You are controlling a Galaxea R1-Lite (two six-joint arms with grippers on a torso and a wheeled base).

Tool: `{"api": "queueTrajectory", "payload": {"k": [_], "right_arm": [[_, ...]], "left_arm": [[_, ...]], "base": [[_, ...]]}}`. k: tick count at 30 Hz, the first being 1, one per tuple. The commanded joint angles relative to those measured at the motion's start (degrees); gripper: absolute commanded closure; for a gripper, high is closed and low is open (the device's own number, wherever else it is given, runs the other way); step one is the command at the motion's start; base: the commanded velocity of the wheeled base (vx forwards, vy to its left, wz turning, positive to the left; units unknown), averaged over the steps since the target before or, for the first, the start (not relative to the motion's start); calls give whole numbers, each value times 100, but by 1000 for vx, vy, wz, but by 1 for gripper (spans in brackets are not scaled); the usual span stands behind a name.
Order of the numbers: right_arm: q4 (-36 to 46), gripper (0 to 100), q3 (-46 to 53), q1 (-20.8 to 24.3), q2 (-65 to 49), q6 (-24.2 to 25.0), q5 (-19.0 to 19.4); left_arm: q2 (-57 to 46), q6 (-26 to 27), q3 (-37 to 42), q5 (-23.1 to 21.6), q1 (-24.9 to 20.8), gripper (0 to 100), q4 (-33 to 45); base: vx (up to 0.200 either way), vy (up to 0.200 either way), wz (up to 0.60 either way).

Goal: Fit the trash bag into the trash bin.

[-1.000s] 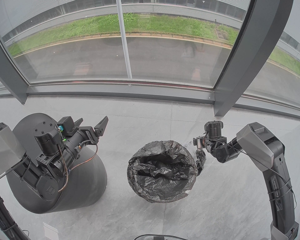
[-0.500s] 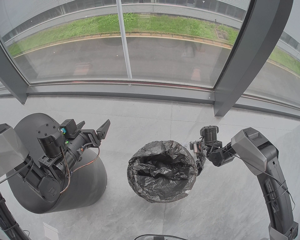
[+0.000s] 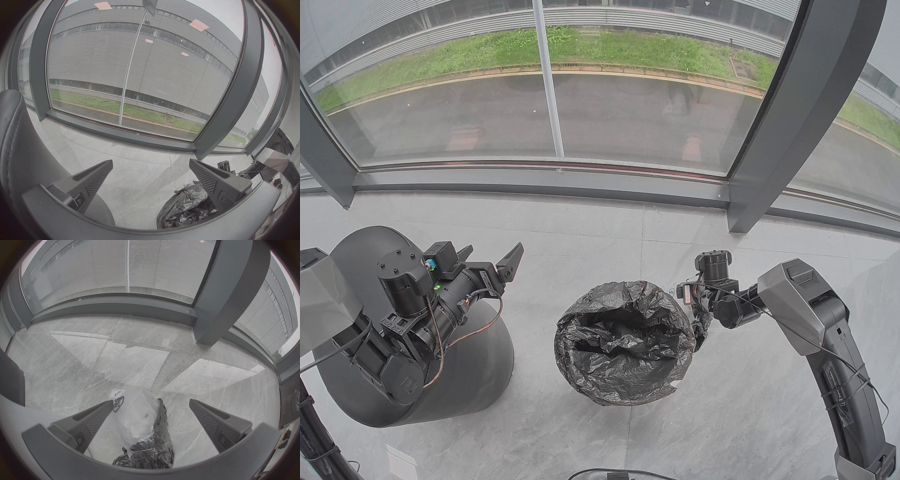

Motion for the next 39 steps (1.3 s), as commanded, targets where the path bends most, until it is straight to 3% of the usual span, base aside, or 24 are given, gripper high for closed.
{"api": "queueTrajectory", "payload": {"k": [1,35,36,39], "right_arm": [[7,0,-122,4,180,-1,-1],[25,0,-368,39,409,69,-1],[25,100,-368,48,400,69,-1],[25,100,-368,74,400,69,-1]], "left_arm": [[63,-5,-1,2,-7,0,-32],[221,3,-1,2,-77,0,-199],[230,-5,-1,2,-77,0,-199],[230,-5,-1,2,-77,0,-199]], "base": [[0,0,0],[0,0,0],[0,0,0],[0,0,0]]}}
